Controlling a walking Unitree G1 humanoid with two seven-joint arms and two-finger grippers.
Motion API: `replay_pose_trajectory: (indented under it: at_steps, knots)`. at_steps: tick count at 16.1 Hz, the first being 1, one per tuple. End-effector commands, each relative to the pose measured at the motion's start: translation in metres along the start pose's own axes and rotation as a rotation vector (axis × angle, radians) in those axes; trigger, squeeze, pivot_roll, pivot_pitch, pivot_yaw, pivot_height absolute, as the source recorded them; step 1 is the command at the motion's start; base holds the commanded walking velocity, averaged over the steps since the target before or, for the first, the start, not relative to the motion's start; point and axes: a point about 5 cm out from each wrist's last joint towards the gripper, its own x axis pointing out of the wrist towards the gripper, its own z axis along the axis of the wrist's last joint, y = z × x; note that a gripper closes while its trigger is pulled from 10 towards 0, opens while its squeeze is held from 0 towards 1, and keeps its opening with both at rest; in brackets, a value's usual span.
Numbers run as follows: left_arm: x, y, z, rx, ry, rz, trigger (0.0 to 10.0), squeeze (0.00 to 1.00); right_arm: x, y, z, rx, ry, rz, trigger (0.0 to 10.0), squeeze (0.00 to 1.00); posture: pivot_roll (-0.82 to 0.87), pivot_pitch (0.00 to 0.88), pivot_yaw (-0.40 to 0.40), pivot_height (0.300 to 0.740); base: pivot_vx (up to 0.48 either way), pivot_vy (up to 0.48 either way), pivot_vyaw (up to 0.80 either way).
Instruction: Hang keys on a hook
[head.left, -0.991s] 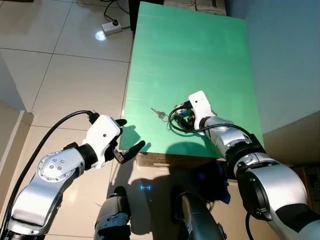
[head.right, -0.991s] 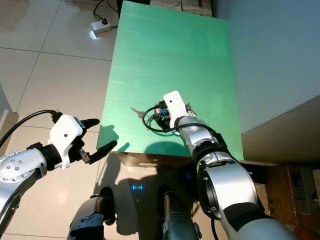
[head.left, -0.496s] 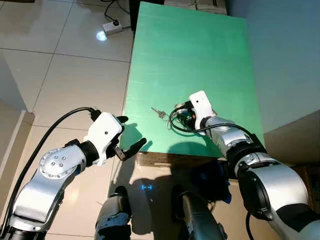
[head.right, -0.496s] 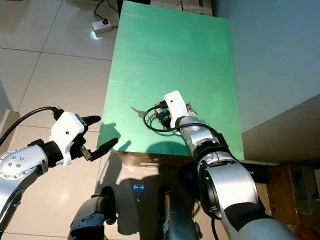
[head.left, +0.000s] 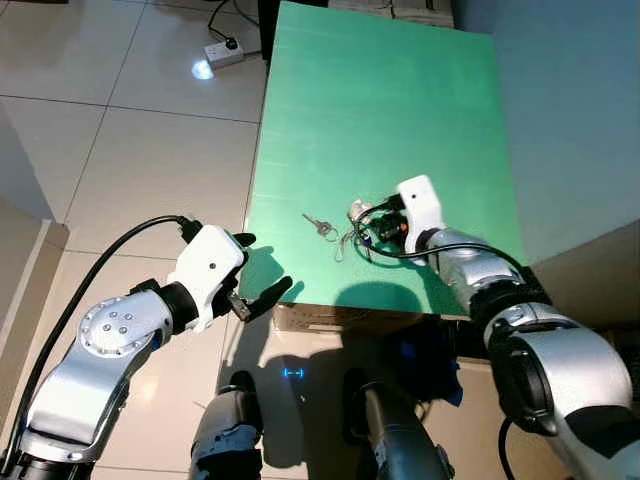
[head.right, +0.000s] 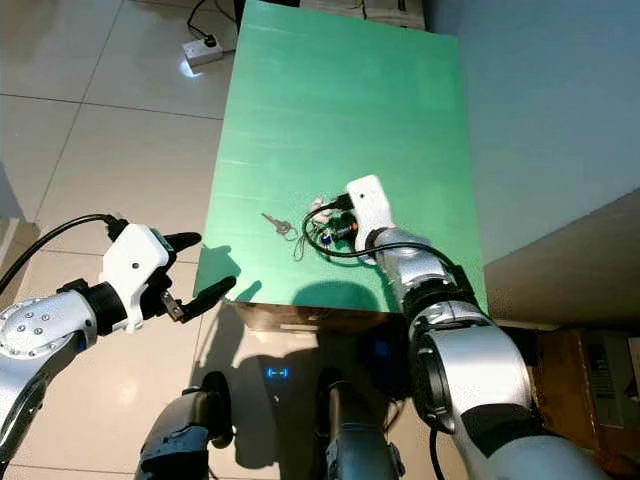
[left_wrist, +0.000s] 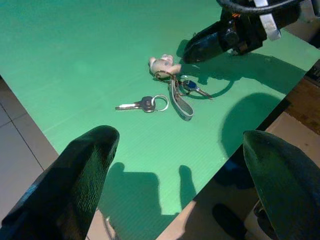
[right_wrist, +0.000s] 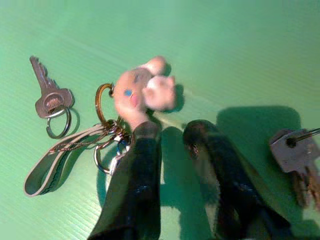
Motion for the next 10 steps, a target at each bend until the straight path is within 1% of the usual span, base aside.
replay_pose_trajectory:
  at_steps: [1,2,5,6,7,8,9,10]
  knots:
    - [0.0,-0.005,-0.006,-0.005,0.012,-0.012,10.0,0.0,-0.004,-0.005,-0.006,0.038,-0.02,0.012,0.0,0.0,0.04,0.349,-0.103,0.74,0.0,0.0,0.0]
    - [0.0,-0.005,-0.007,-0.004,0.012,-0.01,10.0,0.0,-0.004,-0.005,-0.005,0.043,-0.026,0.015,0.0,0.0,0.04,0.344,-0.101,0.74,0.0,0.0,0.0]
    - [0.003,-0.001,-0.014,-0.001,0.024,0.019,10.0,0.0,-0.004,-0.001,0.0,0.057,-0.094,0.038,0.0,0.0,0.0,0.299,-0.089,0.74,0.0,0.0,0.0]
    - [0.007,0.001,-0.017,0.005,0.025,0.045,10.0,0.0,-0.003,-0.001,0.001,0.026,-0.122,-0.014,10.0,0.0,-0.03,0.271,-0.079,0.74,0.0,0.0,0.0]
    - [0.011,0.003,-0.019,0.012,0.023,0.082,10.0,0.0,-0.003,-0.001,0.002,-0.003,-0.147,-0.063,10.0,0.0,-0.04,0.252,-0.074,0.74,0.0,0.0,0.0]
    - [0.017,0.006,-0.022,0.014,0.024,0.148,10.0,0.0,-0.004,0.0,0.003,-0.003,-0.171,-0.079,10.0,0.0,-0.06,0.222,-0.067,0.74,0.0,0.0,0.0]
    - [0.024,0.008,-0.025,-0.028,0.017,0.207,10.0,0.0,-0.007,-0.001,0.005,0.0,-0.219,-0.093,10.0,0.0,-0.09,0.151,-0.049,0.74,0.0,0.0,0.0]
    - [0.032,0.009,-0.027,-0.105,-0.008,0.278,10.0,0.0,-0.016,-0.002,0.007,-0.004,-0.291,-0.125,10.0,0.0,-0.1,0.108,-0.031,0.74,0.0,0.0,0.0]
